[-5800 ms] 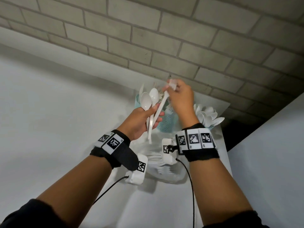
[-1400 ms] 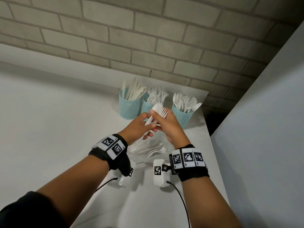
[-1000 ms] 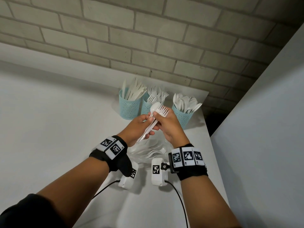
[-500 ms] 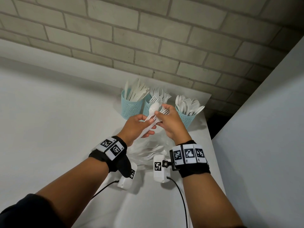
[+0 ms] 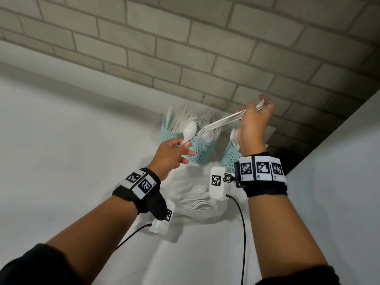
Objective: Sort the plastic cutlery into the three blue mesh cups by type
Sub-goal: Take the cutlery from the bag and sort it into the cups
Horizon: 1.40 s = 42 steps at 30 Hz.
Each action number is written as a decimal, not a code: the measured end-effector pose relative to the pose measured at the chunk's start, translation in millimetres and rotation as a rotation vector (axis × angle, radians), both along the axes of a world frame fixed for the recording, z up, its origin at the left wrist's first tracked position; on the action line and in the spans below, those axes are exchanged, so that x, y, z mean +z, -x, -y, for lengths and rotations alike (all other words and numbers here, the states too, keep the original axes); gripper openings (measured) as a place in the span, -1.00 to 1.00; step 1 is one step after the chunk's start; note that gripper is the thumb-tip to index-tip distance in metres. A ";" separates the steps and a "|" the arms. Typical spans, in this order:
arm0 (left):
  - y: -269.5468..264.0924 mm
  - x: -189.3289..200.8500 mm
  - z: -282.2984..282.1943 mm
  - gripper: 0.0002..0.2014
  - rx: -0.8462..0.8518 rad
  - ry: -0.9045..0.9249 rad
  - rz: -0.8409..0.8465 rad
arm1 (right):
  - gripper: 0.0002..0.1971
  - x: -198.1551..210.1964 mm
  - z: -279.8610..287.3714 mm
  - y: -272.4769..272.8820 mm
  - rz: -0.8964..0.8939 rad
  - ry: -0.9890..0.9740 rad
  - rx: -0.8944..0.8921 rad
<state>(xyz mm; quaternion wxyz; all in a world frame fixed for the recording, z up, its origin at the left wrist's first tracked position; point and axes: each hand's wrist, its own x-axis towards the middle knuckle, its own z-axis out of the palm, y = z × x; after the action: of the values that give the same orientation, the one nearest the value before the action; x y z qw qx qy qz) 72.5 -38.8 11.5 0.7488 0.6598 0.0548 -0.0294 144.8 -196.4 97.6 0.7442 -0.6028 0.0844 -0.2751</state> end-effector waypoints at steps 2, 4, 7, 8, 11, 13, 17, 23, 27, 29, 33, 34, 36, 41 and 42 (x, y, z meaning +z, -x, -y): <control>-2.6 -1.8 -0.2 -0.90 0.008 -0.017 0.003 | -0.64 -1.0 -0.5 -6.0 0.082 0.111 -0.053; -4.4 -4.5 0.7 -0.88 -0.001 -0.032 0.009 | -0.61 -10.3 -3.7 -14.0 0.116 0.200 -0.061; -6.3 -7.8 1.2 -0.80 -0.021 -0.054 0.019 | -0.58 -32.6 -11.5 -27.7 0.039 0.436 0.047; -6.9 -8.4 1.2 -0.77 -0.027 -0.062 0.019 | -0.59 -40.5 -14.0 -31.9 -0.023 0.543 0.110; -9.6 -9.3 1.4 -0.66 -0.022 -0.068 -0.009 | -0.69 -59.7 -20.3 -39.7 -0.182 0.991 0.236; -11.5 -10.6 2.9 -0.65 -0.014 -0.035 -0.032 | -0.67 -66.4 -23.9 -40.3 -0.192 1.341 0.266; -12.1 -12.3 6.7 -0.71 0.007 -0.013 -0.050 | -0.65 -56.4 -22.5 -40.1 -0.265 1.476 0.372; -8.7 -0.3 20.1 -0.79 0.016 -0.105 0.093 | -0.50 -28.5 -20.2 8.4 -0.190 1.147 0.397; -1.8 7.0 33.5 -0.82 -0.051 -0.143 0.159 | -0.65 -35.7 -11.4 29.3 -0.205 0.905 0.485; 2.2 2.6 39.6 -0.80 -0.107 -0.164 0.137 | -0.78 -36.2 2.0 30.4 -0.170 0.884 0.300; 7.6 -11.3 41.2 -0.76 -0.330 -0.433 0.045 | -0.83 -17.1 39.6 39.1 -0.043 0.728 -0.111; 8.6 -14.2 40.4 -0.71 -0.414 -0.600 0.036 | -0.80 -10.9 48.7 42.6 0.002 0.694 -0.204; 11.8 -18.6 39.9 -0.65 -0.584 -0.965 0.035 | -0.73 -1.2 61.8 49.8 0.090 0.677 -0.378; 22.7 -28.1 39.9 -0.45 -0.754 -1.307 -0.023 | -0.69 -19.5 75.0 44.2 0.090 0.860 -0.494; 25.0 -30.4 39.4 -0.42 -0.757 -1.320 -0.019 | -0.71 -29.7 75.8 40.9 0.014 0.936 -0.452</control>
<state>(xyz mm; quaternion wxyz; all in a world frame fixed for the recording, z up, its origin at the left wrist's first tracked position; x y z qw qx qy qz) 47.5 -78.2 -18.9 0.1369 0.9443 -0.1626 -0.2512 103.9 -272.3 67.9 0.3175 -0.8360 0.0754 -0.4412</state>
